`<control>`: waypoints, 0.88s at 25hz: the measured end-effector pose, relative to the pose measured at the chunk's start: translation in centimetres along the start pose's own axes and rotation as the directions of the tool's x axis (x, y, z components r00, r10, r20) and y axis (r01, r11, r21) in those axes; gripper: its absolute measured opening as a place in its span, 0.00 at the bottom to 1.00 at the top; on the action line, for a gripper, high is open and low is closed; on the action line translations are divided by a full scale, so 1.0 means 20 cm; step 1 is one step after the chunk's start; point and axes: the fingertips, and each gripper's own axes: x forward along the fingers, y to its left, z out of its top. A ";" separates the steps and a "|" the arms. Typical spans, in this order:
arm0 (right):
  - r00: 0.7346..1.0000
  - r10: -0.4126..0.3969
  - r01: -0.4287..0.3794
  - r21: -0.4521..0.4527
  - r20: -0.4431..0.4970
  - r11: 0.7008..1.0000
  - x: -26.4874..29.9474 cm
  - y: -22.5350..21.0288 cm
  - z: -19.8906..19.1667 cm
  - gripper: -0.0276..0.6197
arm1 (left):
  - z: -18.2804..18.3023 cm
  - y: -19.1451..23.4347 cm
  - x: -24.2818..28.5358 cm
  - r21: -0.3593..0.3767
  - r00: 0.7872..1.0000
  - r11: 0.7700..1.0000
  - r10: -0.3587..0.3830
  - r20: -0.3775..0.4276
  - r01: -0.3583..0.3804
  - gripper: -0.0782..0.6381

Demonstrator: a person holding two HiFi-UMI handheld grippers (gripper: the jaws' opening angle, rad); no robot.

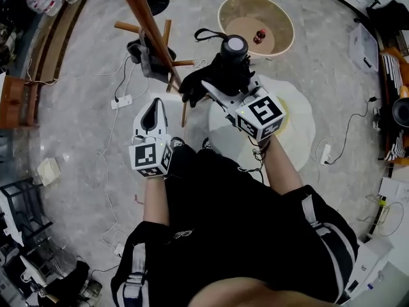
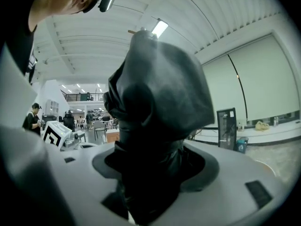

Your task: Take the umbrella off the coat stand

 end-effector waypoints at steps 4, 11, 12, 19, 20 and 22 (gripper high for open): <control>0.999 0.038 -0.038 0.006 -0.023 0.999 0.03 0.10 -0.11 0.50 | -0.01 0.03 -0.07 0.003 1.000 1.000 0.023 0.000 -0.023 0.11; 0.992 0.102 -0.104 -0.016 -0.073 0.994 0.08 0.36 -0.27 0.50 | -0.03 0.15 -0.31 -0.016 0.994 0.994 0.107 0.015 -0.107 0.11; 0.991 0.110 -0.112 -0.023 -0.080 0.993 0.09 0.41 -0.29 0.50 | -0.04 0.17 -0.36 -0.021 0.993 0.993 0.118 0.015 -0.118 0.11; 0.980 0.168 -0.170 -0.009 -0.107 0.985 0.11 0.80 -0.44 0.50 | -0.16 0.30 -0.76 -0.052 0.982 0.981 0.189 -0.001 -0.189 0.11; 0.979 0.172 -0.174 -0.008 -0.112 0.985 0.10 0.86 -0.46 0.50 | -0.18 0.32 -0.82 -0.056 0.980 0.978 0.199 -0.001 -0.199 0.11; 0.976 0.184 -0.186 -0.004 -0.118 0.983 0.09 0.98 -0.50 0.50 | -0.22 0.35 -0.95 -0.066 0.976 0.973 0.219 -0.001 -0.219 0.11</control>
